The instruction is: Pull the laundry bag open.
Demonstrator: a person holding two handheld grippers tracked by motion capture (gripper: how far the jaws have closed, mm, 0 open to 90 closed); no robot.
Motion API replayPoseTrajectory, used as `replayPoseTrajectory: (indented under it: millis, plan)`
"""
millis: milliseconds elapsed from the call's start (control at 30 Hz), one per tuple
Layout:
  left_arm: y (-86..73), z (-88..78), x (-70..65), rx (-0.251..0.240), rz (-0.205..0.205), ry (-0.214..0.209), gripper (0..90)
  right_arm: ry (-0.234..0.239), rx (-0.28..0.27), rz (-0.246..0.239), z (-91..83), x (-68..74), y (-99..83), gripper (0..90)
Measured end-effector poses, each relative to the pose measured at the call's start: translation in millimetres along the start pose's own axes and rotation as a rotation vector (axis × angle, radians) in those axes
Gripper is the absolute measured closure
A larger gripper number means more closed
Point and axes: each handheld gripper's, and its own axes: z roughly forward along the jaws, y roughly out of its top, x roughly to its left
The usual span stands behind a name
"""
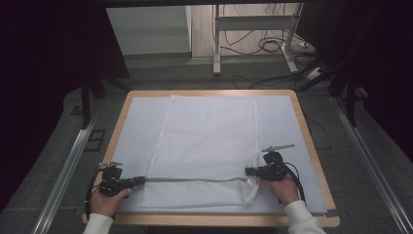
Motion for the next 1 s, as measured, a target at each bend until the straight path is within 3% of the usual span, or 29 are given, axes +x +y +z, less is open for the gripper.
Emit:
replayPoseTrajectory:
  millis: [100,267,400,533,667,833,1000]
  plan:
    - [2.1,-1.3,-4.0,-0.02,0.014,0.005,76.3,-0.012,-0.014,-0.002,-1.1,-0.5,0.1,79.3]
    - [7.2,-6.6,-16.3,-0.087,0.051,0.022,53.6,-0.068,-0.055,-0.01,-10.3,0.2,-0.4,51.5]
    - [12.7,-7.7,-29.0,-0.129,0.123,0.034,43.3,-0.105,-0.135,-0.028,-30.2,0.0,-3.5,39.2]
    - [24.8,-1.1,-37.7,-0.156,0.175,0.056,36.9,-0.143,-0.207,-0.08,-53.4,-0.1,-9.1,34.0]
    - [36.6,9.5,-42.2,-0.15,0.202,0.066,34.5,-0.163,-0.246,-0.079,-68.5,-8.3,-17.8,30.8]
    - [40.5,21.4,-46.7,-0.145,0.225,0.083,33.9,-0.176,-0.265,-0.07,-74.5,-18.4,-22.4,29.9]
    - [38.1,21.5,-46.7,-0.152,0.234,0.082,33.8,-0.175,-0.26,-0.085,-74.2,-19.8,-20.8,28.1]
